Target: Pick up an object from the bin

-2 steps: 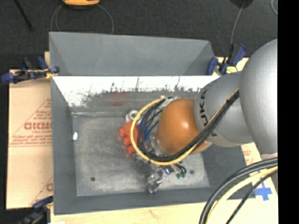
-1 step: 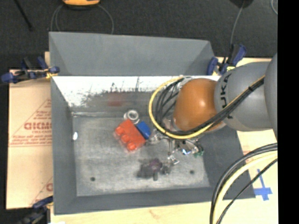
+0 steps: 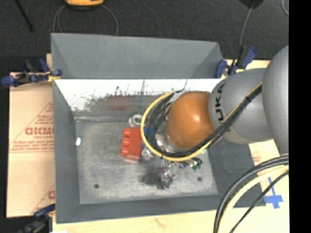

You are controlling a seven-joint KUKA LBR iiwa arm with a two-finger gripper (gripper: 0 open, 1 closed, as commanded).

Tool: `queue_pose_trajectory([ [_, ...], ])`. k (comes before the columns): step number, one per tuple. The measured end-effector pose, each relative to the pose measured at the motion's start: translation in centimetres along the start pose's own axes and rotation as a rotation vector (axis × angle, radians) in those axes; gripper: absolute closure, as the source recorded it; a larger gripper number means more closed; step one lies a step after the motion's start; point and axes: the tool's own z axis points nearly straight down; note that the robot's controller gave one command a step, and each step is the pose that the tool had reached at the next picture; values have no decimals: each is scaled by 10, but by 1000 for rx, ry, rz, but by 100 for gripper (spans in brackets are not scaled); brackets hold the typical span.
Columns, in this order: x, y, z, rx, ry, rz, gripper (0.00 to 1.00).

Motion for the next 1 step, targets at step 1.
queue_pose_trajectory([
  [1, -1, 1, -1, -2, -2, -1, 100],
])
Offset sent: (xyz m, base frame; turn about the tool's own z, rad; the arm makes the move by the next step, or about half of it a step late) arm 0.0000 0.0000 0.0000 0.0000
